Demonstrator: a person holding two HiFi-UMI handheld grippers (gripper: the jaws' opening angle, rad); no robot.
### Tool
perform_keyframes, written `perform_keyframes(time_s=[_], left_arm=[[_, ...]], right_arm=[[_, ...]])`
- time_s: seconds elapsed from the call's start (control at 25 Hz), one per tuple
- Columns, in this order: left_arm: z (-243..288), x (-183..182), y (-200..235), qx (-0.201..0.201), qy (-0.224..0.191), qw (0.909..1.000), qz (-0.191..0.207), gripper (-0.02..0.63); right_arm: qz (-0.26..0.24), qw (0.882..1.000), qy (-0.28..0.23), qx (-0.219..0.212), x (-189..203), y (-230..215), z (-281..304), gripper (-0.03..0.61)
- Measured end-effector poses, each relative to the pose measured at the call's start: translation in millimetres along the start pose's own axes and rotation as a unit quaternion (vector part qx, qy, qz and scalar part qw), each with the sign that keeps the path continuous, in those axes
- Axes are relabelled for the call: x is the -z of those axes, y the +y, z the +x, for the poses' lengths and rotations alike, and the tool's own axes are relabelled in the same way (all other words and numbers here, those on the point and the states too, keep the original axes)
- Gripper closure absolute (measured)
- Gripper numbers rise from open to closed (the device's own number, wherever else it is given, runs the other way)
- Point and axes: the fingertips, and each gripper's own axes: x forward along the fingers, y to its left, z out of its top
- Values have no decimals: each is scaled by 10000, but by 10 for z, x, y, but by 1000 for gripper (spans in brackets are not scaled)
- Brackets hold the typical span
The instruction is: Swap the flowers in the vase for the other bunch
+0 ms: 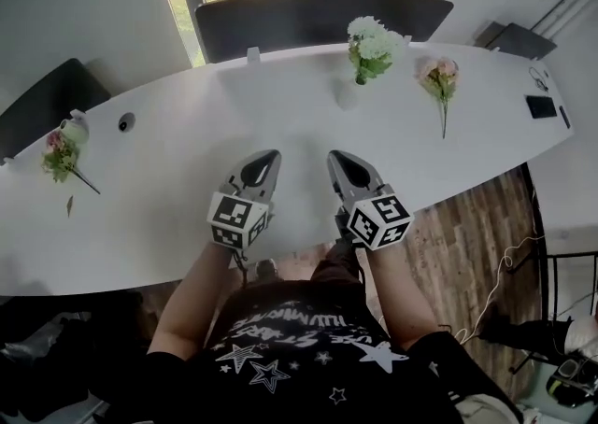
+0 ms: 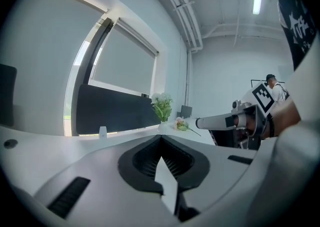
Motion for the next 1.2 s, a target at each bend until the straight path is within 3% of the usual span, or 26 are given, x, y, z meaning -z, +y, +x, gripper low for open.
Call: perform_keyframes(time_s=[0.2,0.56,1.2], left_arm=[[-182,4,-11,293,21,9995,76,606],[-321,8,-163,316,-34,9995,8,606],[-1051,-160,-1313,377,-245,9988,199,606]], right_arm=[[7,9995,22,330,56,214,-150,577],[-15,9987,-40,515,82,318,-466,577],[-71,9979,-123,639,273,754,-1758,577]])
